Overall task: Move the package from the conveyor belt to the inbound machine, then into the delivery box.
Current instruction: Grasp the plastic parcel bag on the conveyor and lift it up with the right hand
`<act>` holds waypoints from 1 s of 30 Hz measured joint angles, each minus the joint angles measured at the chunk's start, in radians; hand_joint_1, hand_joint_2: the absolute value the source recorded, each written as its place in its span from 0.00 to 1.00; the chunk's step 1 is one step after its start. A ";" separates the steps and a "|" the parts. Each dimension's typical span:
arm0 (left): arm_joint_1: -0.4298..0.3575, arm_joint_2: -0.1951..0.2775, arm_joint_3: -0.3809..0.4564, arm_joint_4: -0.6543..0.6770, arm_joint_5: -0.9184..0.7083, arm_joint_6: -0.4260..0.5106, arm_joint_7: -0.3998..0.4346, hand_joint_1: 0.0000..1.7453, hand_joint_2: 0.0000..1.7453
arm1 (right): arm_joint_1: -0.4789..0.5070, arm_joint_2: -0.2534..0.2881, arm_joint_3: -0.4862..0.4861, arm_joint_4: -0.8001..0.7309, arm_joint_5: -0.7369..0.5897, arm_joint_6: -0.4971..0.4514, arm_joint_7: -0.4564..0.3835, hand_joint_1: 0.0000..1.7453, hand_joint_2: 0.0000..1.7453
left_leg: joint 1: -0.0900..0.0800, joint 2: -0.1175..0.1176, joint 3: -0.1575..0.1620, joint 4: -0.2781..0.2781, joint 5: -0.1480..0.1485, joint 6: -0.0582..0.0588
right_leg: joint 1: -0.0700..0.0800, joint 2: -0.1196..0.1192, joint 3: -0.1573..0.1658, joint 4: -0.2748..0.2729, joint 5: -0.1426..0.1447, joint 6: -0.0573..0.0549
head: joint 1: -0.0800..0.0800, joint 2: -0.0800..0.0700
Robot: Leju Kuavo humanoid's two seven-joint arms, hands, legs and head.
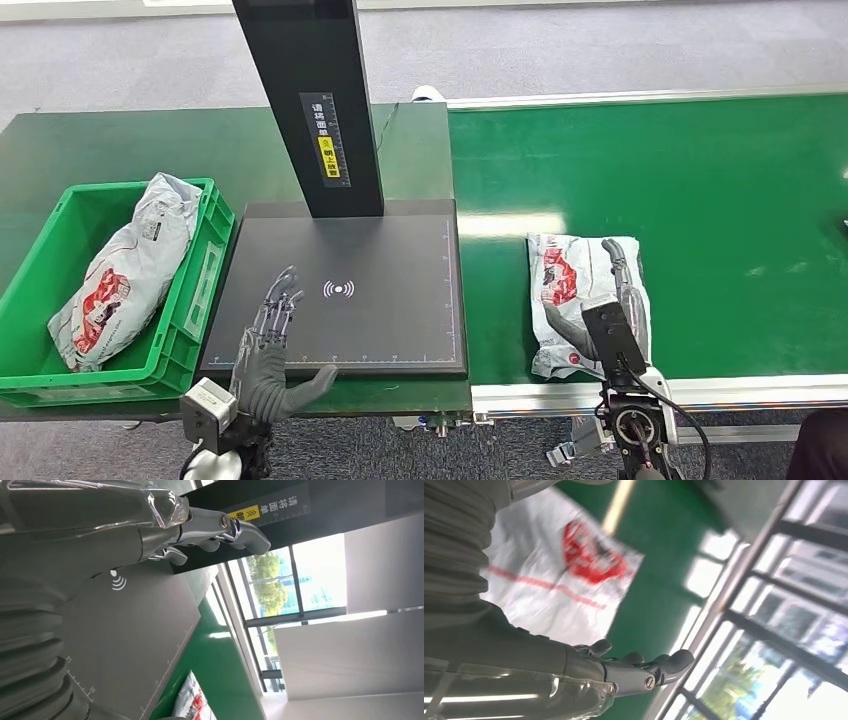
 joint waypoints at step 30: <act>0.025 -0.014 0.006 -0.030 0.002 0.024 0.061 0.00 1.00 | -0.021 -0.008 -0.022 0.167 0.547 0.124 0.546 0.00 1.00 | 0.000 0.000 0.000 0.000 0.000 0.000 | 0.000 0.000 0.000 0.000 0.000 0.000 | 0.000 0.000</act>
